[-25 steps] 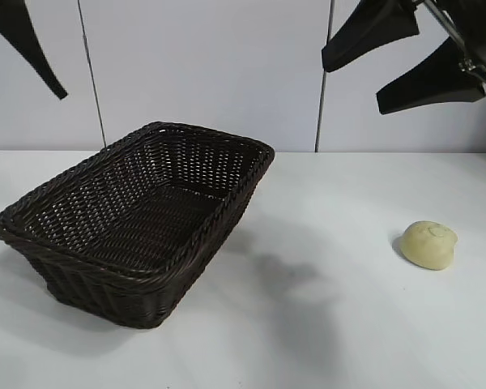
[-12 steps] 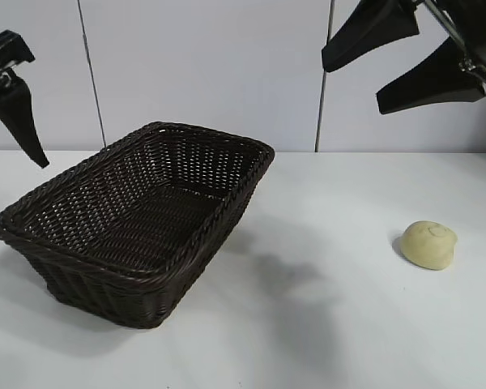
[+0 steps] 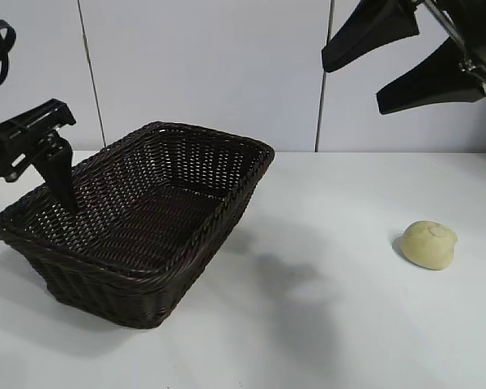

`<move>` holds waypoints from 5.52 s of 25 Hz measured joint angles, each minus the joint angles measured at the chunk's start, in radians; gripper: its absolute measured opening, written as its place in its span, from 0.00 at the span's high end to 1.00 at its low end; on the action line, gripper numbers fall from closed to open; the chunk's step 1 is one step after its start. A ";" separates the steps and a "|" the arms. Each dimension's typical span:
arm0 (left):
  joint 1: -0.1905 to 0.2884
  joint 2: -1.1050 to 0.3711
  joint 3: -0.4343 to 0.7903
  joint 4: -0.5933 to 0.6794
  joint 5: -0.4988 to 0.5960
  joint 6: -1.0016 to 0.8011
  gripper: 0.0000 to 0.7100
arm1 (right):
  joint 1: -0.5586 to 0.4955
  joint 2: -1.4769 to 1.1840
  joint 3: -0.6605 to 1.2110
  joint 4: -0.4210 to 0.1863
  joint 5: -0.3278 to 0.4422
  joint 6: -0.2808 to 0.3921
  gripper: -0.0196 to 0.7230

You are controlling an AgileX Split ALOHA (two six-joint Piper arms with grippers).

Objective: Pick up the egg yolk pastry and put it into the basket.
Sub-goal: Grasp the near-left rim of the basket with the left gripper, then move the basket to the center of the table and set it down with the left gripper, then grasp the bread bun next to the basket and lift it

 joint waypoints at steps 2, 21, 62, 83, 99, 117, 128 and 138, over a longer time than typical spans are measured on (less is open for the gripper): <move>0.000 0.032 0.000 -0.003 -0.011 0.000 0.15 | 0.000 0.000 0.000 -0.001 0.000 0.000 0.25; 0.000 0.163 0.000 -0.004 -0.111 -0.010 0.63 | 0.000 0.000 0.000 -0.018 0.000 0.000 0.25; 0.126 0.179 -0.391 -0.192 0.223 0.812 0.86 | 0.000 0.000 0.000 -0.044 0.006 0.000 0.25; 0.128 0.470 -0.692 -0.136 0.437 1.141 0.86 | 0.000 0.000 0.000 -0.045 0.019 0.000 0.25; 0.129 0.533 -0.692 -0.152 0.432 1.141 0.76 | 0.000 0.000 0.000 -0.045 0.023 0.000 0.25; 0.154 0.431 -0.854 -0.080 0.575 1.138 0.21 | 0.000 0.000 0.000 -0.045 0.024 0.000 0.25; 0.290 0.402 -0.867 0.105 0.589 1.133 0.21 | 0.000 0.000 0.000 -0.046 0.024 0.000 0.25; 0.394 0.337 -0.867 0.152 0.590 1.120 0.21 | 0.000 0.000 0.000 -0.052 0.024 0.000 0.25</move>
